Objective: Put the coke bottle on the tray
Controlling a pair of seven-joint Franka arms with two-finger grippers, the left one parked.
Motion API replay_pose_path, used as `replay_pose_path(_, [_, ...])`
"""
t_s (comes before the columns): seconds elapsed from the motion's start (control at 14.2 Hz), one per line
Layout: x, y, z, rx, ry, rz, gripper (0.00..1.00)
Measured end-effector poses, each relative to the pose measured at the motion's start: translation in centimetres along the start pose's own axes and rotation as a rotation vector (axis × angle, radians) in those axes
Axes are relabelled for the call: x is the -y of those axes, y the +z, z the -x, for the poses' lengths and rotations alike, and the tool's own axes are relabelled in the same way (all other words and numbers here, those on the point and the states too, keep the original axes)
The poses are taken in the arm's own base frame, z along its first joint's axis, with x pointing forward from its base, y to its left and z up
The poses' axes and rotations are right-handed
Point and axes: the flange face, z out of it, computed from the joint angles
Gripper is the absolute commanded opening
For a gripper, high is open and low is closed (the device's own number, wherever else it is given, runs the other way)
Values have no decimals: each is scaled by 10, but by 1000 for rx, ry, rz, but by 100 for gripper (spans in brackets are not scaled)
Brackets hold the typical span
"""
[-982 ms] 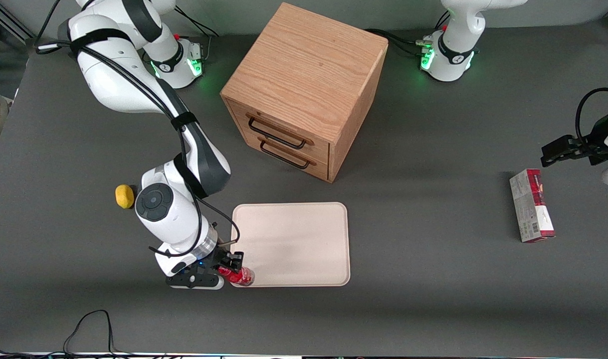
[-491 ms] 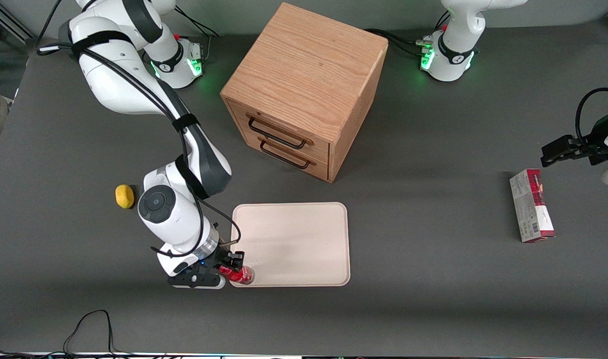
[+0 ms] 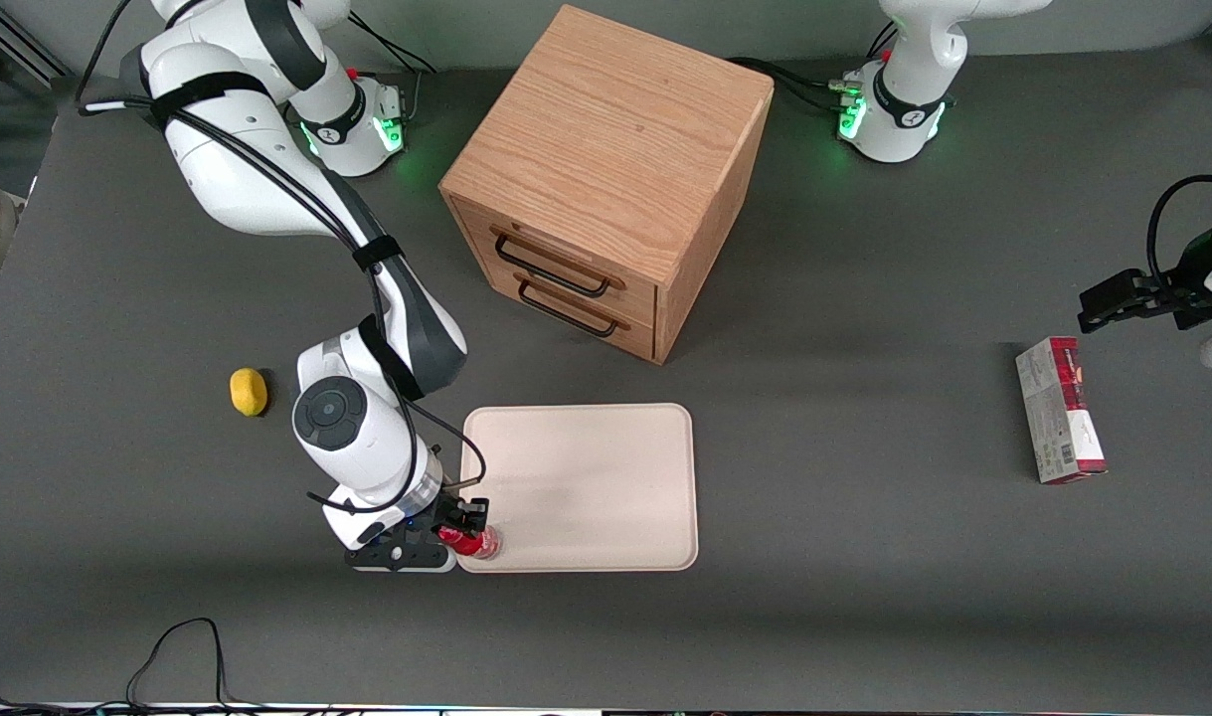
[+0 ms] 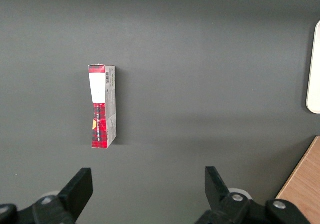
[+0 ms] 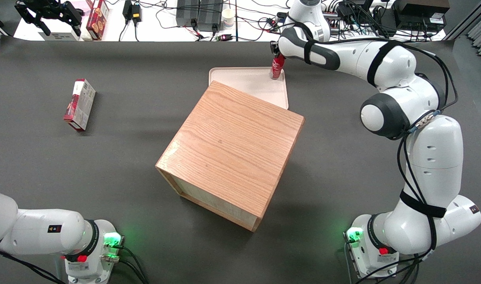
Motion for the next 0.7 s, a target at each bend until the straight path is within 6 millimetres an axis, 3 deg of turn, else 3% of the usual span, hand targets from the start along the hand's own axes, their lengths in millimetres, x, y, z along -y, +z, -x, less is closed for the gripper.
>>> replay_pose_path(0.21, [2,-4,-1,-20,-15,8,100])
replay_pose_path(0.35, [4,-19,-5,-43,-17,-1,100])
replay_pose_path(0.56, [-1,-72,-10,-27,-10,28,100])
replay_pose_path(0.7, [-20,-119,-11,16,13,85,100])
